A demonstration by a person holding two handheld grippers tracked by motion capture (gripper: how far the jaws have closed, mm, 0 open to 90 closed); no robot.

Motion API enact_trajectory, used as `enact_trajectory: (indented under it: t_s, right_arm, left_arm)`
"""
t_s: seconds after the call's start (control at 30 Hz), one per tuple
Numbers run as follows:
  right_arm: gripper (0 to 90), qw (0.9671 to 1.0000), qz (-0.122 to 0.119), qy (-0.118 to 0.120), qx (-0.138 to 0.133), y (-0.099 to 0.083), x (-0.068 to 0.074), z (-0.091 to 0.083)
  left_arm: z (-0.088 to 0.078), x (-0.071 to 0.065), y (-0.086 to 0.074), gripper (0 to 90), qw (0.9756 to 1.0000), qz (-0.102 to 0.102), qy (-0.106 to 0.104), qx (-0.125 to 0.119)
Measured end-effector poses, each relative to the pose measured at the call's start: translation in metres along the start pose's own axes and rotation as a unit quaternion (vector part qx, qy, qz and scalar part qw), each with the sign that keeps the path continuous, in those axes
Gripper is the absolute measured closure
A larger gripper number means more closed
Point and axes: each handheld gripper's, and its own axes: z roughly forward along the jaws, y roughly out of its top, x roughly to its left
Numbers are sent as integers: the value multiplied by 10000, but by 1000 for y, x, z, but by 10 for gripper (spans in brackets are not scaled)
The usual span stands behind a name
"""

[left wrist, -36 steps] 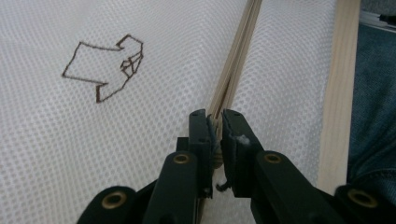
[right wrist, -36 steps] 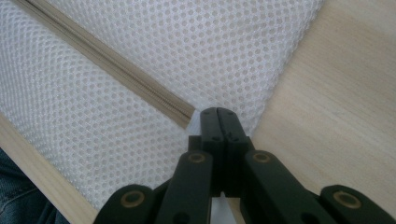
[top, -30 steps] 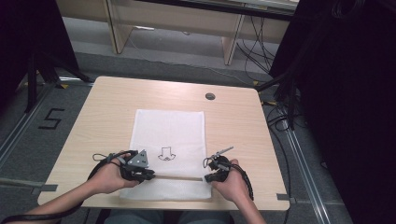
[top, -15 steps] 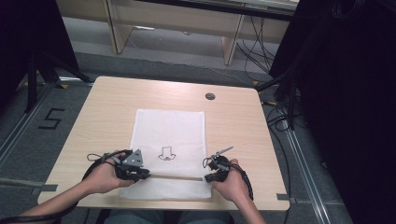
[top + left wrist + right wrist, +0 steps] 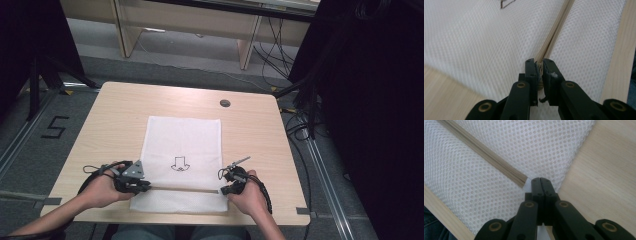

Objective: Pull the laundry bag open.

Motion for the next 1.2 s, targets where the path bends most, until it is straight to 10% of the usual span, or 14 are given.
enact_trajectory:
  t_s: [0.3, 0.37, 0.47, 0.7, 1.2]
  right_arm:
    - [900, 10000, -15, 57, -61, -1, -1, 0]
    - [900, 9999, 136, 46, -11, -1, 0, -1]
    - [900, 9999, 5, 78, -86, -1, -4, 0]
    - [900, 9999, 104, 46, -35, -1, -2, 0]
    - [888, 9999, 23, -47, -136, -2, 1, 0]
  left_arm:
    - [-10, 7, -19, 823, 9992, -395, 36, -23]
    - [-14, 6, -26, 823, 9980, -420, 470, 43]
    - [-21, 11, -45, 823, 9955, -927, 125, -179]
    - [-25, 10, -44, 822, 9984, -541, 122, 84]
    - [-22, 8, -47, 790, 9971, -749, 95, -5]
